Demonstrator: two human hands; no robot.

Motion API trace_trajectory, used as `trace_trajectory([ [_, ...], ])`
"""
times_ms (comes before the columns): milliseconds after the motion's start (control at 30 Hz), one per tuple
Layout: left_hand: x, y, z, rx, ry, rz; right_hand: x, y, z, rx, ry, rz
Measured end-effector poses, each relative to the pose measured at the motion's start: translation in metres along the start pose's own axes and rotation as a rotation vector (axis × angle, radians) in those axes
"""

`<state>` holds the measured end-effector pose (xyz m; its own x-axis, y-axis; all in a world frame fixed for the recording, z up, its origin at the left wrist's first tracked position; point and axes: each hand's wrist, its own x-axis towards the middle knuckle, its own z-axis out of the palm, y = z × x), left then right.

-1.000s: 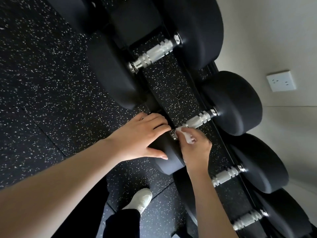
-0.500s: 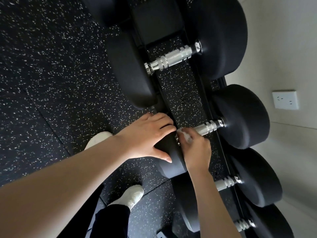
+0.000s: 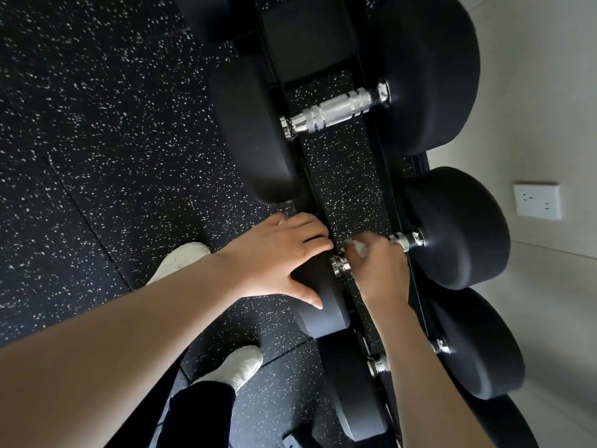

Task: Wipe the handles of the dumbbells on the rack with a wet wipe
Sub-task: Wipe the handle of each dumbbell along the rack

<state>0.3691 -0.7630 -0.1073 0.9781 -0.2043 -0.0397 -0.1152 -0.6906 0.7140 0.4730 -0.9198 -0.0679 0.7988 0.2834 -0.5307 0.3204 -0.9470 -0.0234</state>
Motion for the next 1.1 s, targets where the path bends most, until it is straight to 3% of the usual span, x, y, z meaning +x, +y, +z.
trace_trajectory([
  [333,-0.002,-0.001,0.002,0.017,-0.014,-0.009,0.01,0.012,-0.013,-0.021,0.107,0.052],
  [567,-0.001,-0.001,0.001,0.019,0.008,0.01,0.016,0.029,-0.02,-0.082,0.311,0.098],
  [767,-0.001,0.0,0.0,0.033,-0.011,0.017,0.011,0.027,-0.01,0.096,0.526,0.156],
  [1100,0.002,0.004,-0.008,0.057,-0.083,0.013,-0.002,0.021,-0.008,0.213,0.363,0.17],
])
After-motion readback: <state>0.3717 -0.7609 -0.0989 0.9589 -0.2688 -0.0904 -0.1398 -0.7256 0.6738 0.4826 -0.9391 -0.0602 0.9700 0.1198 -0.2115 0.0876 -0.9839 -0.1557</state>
